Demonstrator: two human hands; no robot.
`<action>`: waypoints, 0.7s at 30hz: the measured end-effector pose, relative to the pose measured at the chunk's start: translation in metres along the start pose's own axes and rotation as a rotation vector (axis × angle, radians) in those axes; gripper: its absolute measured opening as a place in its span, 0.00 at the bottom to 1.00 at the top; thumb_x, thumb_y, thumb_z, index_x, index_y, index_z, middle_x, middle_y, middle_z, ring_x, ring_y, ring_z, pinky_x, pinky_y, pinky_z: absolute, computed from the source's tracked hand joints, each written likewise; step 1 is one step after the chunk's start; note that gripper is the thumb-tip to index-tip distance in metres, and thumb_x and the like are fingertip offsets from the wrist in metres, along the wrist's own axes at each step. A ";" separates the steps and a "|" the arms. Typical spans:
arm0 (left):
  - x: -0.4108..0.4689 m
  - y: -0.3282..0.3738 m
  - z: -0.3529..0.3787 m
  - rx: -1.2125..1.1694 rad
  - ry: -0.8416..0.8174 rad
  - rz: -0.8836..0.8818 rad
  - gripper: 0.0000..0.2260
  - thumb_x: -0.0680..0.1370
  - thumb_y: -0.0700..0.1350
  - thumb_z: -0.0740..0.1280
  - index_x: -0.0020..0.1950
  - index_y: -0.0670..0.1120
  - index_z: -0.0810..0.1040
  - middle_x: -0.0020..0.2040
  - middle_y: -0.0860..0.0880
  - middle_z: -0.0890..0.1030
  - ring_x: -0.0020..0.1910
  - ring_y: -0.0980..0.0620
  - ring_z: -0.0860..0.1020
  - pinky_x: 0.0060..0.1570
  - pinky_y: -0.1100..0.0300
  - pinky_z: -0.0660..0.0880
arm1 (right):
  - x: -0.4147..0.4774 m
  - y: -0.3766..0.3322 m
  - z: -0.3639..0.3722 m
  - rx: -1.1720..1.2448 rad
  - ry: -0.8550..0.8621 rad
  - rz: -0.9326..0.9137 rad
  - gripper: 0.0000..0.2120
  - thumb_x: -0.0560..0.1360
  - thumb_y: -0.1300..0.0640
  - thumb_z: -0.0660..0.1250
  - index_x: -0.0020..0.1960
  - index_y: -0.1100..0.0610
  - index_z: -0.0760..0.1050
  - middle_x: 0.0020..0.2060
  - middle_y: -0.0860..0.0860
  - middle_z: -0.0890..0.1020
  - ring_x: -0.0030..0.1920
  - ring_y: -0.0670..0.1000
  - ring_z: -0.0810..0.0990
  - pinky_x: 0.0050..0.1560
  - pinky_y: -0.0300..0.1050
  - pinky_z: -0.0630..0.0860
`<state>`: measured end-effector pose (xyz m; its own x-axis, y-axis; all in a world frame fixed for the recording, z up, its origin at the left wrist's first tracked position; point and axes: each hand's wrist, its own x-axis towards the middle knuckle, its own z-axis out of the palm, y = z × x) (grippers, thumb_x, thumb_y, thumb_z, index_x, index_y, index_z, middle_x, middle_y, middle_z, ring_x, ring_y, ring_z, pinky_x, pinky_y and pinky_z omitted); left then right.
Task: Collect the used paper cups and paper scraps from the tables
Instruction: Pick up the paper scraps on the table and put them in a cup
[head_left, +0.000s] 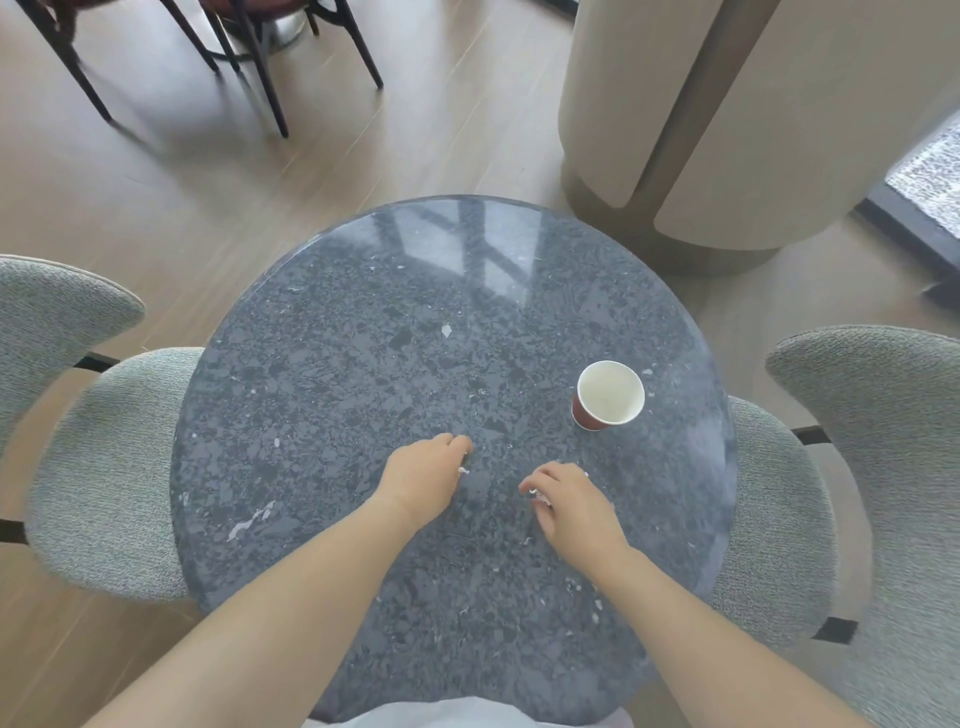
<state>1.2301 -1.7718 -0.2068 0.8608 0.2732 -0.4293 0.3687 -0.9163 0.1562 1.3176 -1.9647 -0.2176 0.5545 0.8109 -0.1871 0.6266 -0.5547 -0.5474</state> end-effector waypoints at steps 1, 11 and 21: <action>0.003 0.000 -0.002 0.027 -0.015 0.023 0.12 0.79 0.42 0.60 0.62 0.51 0.68 0.57 0.51 0.74 0.50 0.49 0.77 0.36 0.57 0.70 | -0.001 0.002 -0.002 -0.009 0.000 -0.006 0.09 0.74 0.63 0.64 0.52 0.55 0.78 0.51 0.50 0.78 0.52 0.53 0.73 0.42 0.44 0.72; 0.010 0.004 -0.005 0.057 -0.045 0.019 0.06 0.78 0.42 0.63 0.54 0.48 0.74 0.61 0.49 0.68 0.55 0.47 0.71 0.41 0.56 0.71 | -0.011 0.013 0.001 -0.095 -0.010 0.171 0.13 0.73 0.52 0.66 0.57 0.47 0.73 0.64 0.48 0.69 0.64 0.51 0.66 0.61 0.50 0.67; -0.006 0.015 0.013 -0.047 -0.207 0.021 0.11 0.78 0.37 0.61 0.57 0.49 0.73 0.56 0.48 0.72 0.50 0.46 0.76 0.39 0.55 0.72 | -0.008 0.013 0.010 0.001 -0.070 0.127 0.09 0.77 0.57 0.61 0.56 0.55 0.75 0.53 0.51 0.73 0.55 0.52 0.71 0.49 0.44 0.73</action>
<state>1.2259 -1.7906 -0.2132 0.7795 0.1839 -0.5988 0.3721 -0.9050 0.2064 1.3154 -1.9767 -0.2315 0.5901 0.7450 -0.3111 0.5531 -0.6537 -0.5165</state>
